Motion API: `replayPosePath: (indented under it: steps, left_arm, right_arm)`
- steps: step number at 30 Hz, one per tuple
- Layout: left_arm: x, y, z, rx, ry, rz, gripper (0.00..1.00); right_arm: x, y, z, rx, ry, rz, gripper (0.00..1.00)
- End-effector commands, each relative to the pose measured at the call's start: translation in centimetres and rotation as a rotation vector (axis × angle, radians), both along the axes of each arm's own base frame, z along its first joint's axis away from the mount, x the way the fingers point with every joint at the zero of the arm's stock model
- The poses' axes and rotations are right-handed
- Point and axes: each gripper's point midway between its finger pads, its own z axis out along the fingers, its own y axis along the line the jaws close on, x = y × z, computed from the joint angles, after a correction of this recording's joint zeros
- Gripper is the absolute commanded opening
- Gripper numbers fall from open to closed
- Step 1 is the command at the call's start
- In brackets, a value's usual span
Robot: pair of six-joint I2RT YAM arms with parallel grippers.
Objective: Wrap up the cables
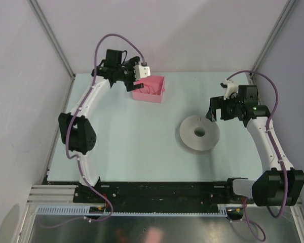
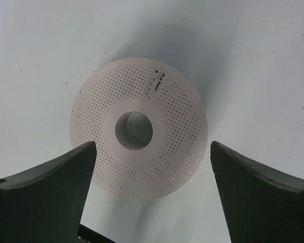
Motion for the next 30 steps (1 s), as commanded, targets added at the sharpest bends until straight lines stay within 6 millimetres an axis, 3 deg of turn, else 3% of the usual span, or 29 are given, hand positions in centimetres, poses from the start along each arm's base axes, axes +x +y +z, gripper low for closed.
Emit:
replayPosePath:
  steps: [1, 8, 14, 18, 30]
  left_arm:
    - [1.1, -3.3, 0.0, 0.056, -0.169, -0.246, 0.95]
    - [1.8, -6.1, -6.6, 0.136, -0.111, -0.319, 0.76]
    - [2.6, -6.6, -9.9, 0.193, -0.093, -0.330, 0.62]
    - [3.0, -6.4, -11.1, 0.219, -0.087, -0.329, 0.55]
    - [4.6, -5.7, -12.3, 0.280, -0.103, -0.305, 0.38]
  right_arm:
    - [0.7, -0.2, 1.2, 0.007, -0.025, 0.009, 0.99]
    - [1.1, -0.9, 0.2, -0.001, 0.002, -0.014, 0.99]
    - [1.2, -1.0, -0.2, -0.006, 0.016, -0.017, 0.99]
    - [1.3, -1.1, -0.3, -0.005, 0.019, -0.018, 0.99]
    - [1.2, -1.0, -0.5, -0.001, 0.029, -0.016, 0.99]
